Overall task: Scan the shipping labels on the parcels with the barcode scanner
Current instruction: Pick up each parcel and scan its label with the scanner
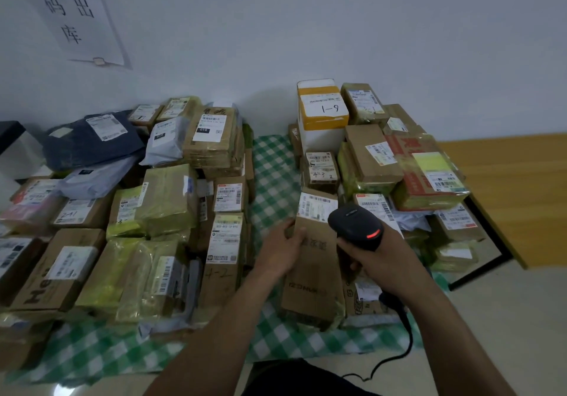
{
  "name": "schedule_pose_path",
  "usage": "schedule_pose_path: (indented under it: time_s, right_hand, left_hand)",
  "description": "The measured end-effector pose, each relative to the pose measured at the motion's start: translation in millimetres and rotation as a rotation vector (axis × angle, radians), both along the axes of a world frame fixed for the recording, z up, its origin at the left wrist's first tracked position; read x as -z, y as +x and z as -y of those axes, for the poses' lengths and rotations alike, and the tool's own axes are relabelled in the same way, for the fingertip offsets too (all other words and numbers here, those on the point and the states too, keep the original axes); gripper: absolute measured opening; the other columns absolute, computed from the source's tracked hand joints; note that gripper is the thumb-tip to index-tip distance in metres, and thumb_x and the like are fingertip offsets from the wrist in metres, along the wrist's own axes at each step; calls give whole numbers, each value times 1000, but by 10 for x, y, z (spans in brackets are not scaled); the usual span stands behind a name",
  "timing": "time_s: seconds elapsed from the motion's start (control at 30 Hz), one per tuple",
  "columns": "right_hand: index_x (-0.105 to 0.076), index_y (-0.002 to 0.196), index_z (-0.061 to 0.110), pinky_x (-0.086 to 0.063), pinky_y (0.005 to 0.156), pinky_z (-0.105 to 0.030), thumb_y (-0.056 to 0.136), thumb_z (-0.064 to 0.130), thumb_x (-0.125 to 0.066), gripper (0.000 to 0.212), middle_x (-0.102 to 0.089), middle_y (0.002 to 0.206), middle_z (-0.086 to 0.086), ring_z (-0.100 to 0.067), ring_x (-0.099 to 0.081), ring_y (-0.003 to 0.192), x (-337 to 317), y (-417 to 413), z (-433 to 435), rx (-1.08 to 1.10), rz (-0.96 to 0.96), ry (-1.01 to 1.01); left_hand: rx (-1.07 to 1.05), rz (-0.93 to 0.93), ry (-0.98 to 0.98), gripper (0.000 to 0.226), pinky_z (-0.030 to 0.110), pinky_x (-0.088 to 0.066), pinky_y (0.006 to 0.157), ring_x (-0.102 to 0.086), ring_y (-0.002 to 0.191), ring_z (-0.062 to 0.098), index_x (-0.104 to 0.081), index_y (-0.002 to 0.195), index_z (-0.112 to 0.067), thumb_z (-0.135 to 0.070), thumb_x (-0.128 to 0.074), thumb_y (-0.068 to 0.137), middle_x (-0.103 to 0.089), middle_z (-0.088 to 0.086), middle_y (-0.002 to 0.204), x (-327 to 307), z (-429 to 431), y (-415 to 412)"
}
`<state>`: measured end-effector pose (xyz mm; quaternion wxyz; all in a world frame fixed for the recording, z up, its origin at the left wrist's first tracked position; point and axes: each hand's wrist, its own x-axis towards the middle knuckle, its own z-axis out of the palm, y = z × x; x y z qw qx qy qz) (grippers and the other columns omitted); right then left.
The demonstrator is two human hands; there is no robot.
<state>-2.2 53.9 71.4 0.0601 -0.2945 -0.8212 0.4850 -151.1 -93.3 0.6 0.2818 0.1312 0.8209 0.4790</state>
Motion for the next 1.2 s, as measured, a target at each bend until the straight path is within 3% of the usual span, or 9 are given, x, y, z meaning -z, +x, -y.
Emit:
schedule_pose_path:
  time_s: [0.27,0.4,0.57,0.7,0.8,0.93,1.03,1.1,1.2]
  right_hand:
    - [-67,100,23,-53,67,-35,92,29,-77,15,-73,68,1,-9,-69,62,61,141,16,3,60,-48]
    - [-68,100,20,-52,60,-22,94,27,-76,12,-73,66,-3,-9,-69,59,87,178,51,-8,95,-63]
    - [-64,105,31,-50,55,-21,93,31,-76,17,-74,69,0,-6,-69,58,170,149,183,-33,107,-114]
    - [-62,106,34,-43,48,-8,94,32,-76,19,-72,78,8,3,-66,58,159,25,330,-97,79,-161]
    - [-63,107,36,-47,56,-12,94,36,-76,19,-72,80,10,4,-66,65,180,-102,443,-162,88,-168]
    - [-65,107,33,-44,52,-6,95,32,-76,17,-72,82,9,8,-65,64,191,-252,565,-204,71,-196]
    - [-66,106,27,-47,50,-10,96,30,-74,13,-72,76,0,1,-67,59,195,-334,627,-233,72,-198]
    - [-66,105,29,-57,59,-23,95,32,-75,13,-74,73,-3,-9,-71,64,234,-372,660,-253,85,-183]
    - [-67,107,32,-62,71,-40,93,33,-78,18,-76,75,0,-14,-74,68,293,-412,679,-256,94,-189]
  left_hand:
    - [-15,-187,-121,39,22,-38,72,-61,102,11,-62,131,-28,-51,-42,108,-68,-6,120,167,-299,109]
    - [-7,-161,-58,39,24,-44,78,-63,106,9,-59,136,-38,-54,-44,104,-69,-12,126,263,-251,158]
    - [8,-87,100,28,6,-43,75,-62,103,-6,-65,128,-35,-45,-47,108,-65,-23,114,217,43,345]
    - [-170,-253,-3,42,29,-48,96,-59,113,6,-63,131,-28,-54,-41,107,-64,-10,125,261,509,371]
    - [-299,-429,-197,44,36,-47,101,-54,122,13,-59,136,-24,-52,-45,104,-58,-5,136,427,925,291]
    - [-379,-349,-285,49,44,-48,105,-52,128,24,-49,146,-19,-46,-48,105,-52,3,140,599,1244,168]
    - [-396,-285,-239,57,45,-52,101,-57,124,21,-41,148,-23,-45,-59,99,-56,0,136,683,1353,123]
    - [-394,-226,-263,76,47,-54,101,-60,122,20,-34,150,-25,-50,-67,87,-59,-3,136,720,1398,92]
    - [-347,-143,-265,78,38,-53,100,-64,117,16,-46,142,-36,-61,-78,76,-65,-11,132,724,1418,55]
